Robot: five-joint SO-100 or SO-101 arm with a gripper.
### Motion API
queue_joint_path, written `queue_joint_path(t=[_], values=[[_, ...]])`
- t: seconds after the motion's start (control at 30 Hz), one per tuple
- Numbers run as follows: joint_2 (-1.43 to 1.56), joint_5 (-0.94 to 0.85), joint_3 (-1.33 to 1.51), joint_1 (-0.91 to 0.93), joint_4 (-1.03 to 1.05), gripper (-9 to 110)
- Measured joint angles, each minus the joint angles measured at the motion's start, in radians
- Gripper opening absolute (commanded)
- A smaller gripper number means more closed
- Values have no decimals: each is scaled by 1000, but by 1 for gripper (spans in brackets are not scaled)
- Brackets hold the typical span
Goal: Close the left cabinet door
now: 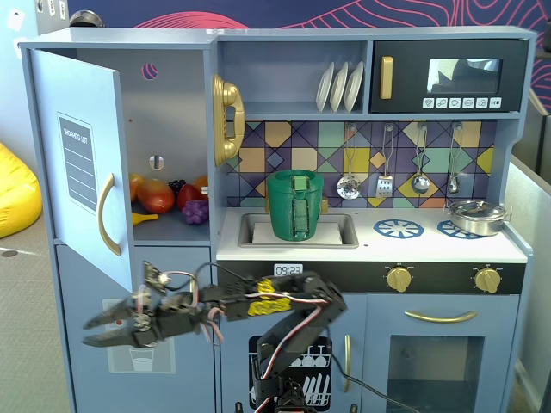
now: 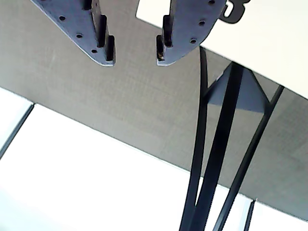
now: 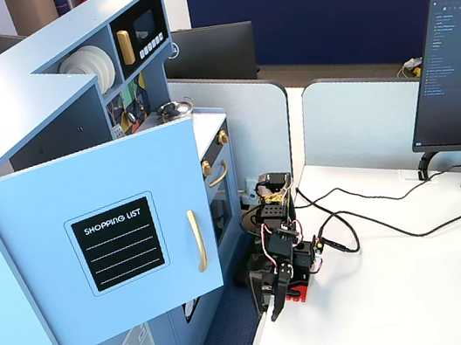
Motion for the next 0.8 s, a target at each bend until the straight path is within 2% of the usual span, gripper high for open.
queue_joint_path(t=[0.37, 0.63, 0.8], values=[[-417, -74, -517, 94, 64, 0], [-423, -84, -538, 147, 74, 0], [-362, -101, -446, 213, 54, 0]])
